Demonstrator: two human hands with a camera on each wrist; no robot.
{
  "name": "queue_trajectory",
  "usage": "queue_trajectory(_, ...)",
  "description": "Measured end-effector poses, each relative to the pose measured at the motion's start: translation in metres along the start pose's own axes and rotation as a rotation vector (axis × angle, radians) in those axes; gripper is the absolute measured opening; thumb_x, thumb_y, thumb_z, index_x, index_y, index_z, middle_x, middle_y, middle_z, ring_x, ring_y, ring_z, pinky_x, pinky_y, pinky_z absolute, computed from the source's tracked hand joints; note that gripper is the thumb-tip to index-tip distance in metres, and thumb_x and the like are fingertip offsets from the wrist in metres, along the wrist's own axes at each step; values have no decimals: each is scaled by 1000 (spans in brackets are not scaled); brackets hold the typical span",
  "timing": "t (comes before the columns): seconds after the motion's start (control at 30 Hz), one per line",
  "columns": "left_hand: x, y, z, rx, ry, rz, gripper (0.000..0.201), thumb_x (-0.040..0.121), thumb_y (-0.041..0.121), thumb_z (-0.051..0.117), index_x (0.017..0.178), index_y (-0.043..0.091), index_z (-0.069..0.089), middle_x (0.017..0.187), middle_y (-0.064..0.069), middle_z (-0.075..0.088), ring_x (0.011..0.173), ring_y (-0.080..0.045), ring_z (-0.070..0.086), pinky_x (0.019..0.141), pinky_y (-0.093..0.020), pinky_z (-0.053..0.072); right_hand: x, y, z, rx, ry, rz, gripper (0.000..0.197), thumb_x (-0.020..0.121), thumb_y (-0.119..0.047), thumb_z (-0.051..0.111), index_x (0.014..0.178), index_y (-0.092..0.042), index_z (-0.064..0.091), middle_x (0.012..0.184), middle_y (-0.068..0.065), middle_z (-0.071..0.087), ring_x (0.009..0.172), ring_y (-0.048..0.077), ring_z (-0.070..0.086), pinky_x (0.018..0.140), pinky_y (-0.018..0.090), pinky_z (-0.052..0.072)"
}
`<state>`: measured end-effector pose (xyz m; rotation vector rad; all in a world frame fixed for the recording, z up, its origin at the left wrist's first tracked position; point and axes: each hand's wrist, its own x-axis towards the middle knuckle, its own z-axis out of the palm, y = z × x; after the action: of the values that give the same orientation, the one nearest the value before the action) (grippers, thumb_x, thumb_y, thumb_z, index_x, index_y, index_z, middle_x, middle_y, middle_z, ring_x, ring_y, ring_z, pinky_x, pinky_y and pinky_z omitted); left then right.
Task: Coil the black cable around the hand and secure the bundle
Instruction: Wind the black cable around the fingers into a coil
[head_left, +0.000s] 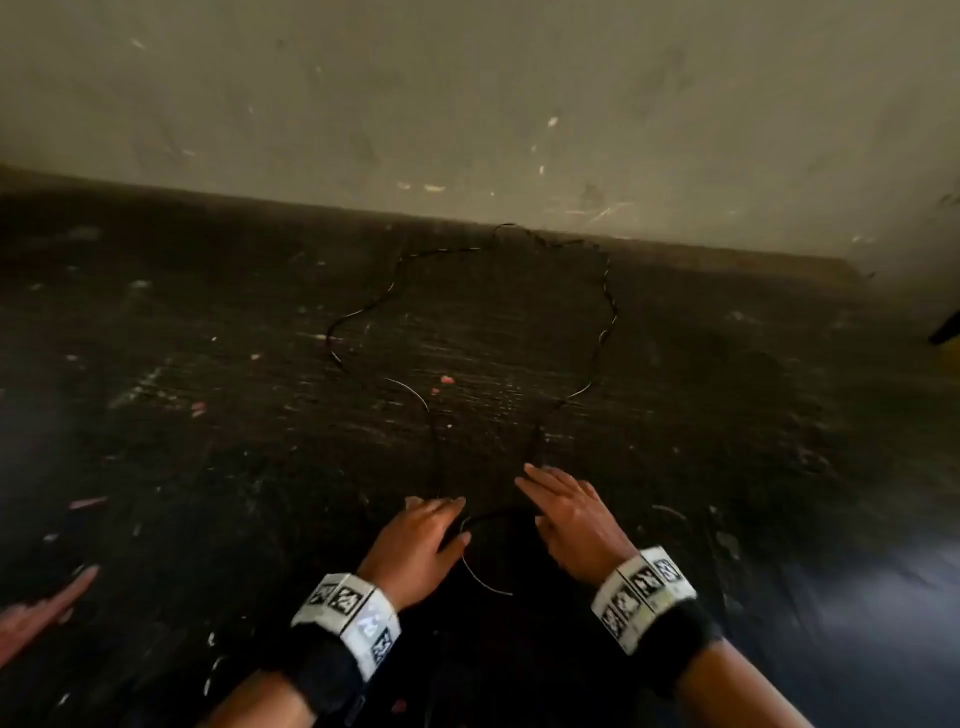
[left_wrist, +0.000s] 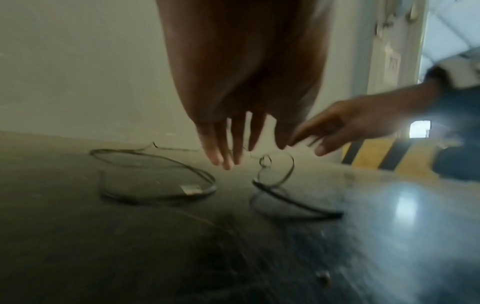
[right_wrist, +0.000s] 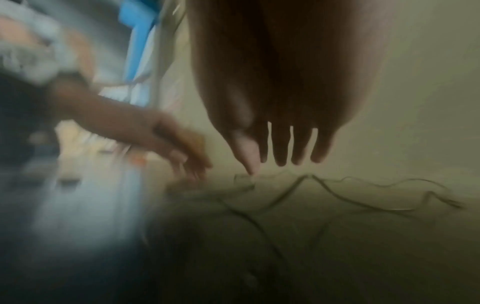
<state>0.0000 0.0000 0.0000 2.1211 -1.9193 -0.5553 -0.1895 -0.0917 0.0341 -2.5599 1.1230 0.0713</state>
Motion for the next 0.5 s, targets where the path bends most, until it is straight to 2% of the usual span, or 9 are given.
queue_trajectory(0.03, 7, 3, 5, 60, 28, -52, 58, 91, 49, 36, 137, 15, 47, 138, -5, 54, 129, -24, 46, 106, -28, 31, 11, 5, 2, -86, -28, -24, 61, 91, -13, 50, 146, -22, 24, 158, 2, 15, 145, 19, 8, 116, 40, 11)
queue_trajectory(0.1, 15, 7, 13, 202, 75, -109, 46, 92, 45, 41, 125, 15, 54, 127, -6, 60, 122, -27, 50, 101, -32, 34, 26, 10, 6, -254, -72, -53, 60, 88, -16, 55, 143, -19, 30, 157, 8, 16, 145, 24, 5, 117, 45, 4)
queue_trajectory(0.2, 21, 11, 22, 220, 9, -177, 30, 91, 31, 47, 112, 13, 57, 121, -8, 63, 119, -29, 52, 97, -34, 37, 39, 18, 11, -405, -130, -50, 41, 88, -23, 54, 129, -17, 51, 149, 11, 33, 142, 28, 15, 115, 51, 0)
queue_trajectory(0.27, 22, 6, 22, 108, -6, -241, 18, 88, 21, 50, 103, 16, 59, 115, -9, 65, 111, -28, 58, 90, -35, 42, 41, 20, 10, -485, -150, -63, 32, 89, -25, 52, 120, -18, 57, 137, 9, 48, 136, 27, 28, 115, 52, -1)
queue_trajectory(0.33, 19, 5, 13, -249, 46, -338, 5, 84, 16, 59, 84, 21, 57, 101, -11, 68, 89, -22, 66, 84, -37, 48, 40, 21, 9, -499, -158, -98, 28, 90, -25, 51, 116, -20, 58, 126, 5, 58, 128, 24, 40, 114, 52, 1)
queue_trajectory(0.4, 10, 7, -4, -811, 59, -405, 17, 83, 5, 65, 76, 17, 55, 76, -8, 70, 60, -14, 67, 75, -41, 54, 38, 19, 2, -470, -145, -134, 25, 93, -28, 47, 114, -22, 60, 118, 1, 64, 121, 21, 48, 114, 48, 8)
queue_trajectory(0.47, -2, 14, -30, -1225, -21, -387, 11, 85, 2, 64, 81, 9, 57, 63, -5, 67, 53, -14, 65, 62, -34, 54, 35, 13, -11, -327, -73, -124, 25, 95, -30, 43, 109, -23, 63, 111, 0, 68, 111, 19, 57, 110, 39, 25)
queue_trajectory(0.5, -9, 19, -44, -1350, -82, -349, 6, 85, 6, 64, 83, 8, 58, 60, -4, 64, 52, -14, 62, 58, -28, 52, 34, 9, -20, -206, -14, -97, 24, 95, -29, 44, 107, -23, 64, 107, 0, 69, 105, 19, 61, 102, 35, 37)
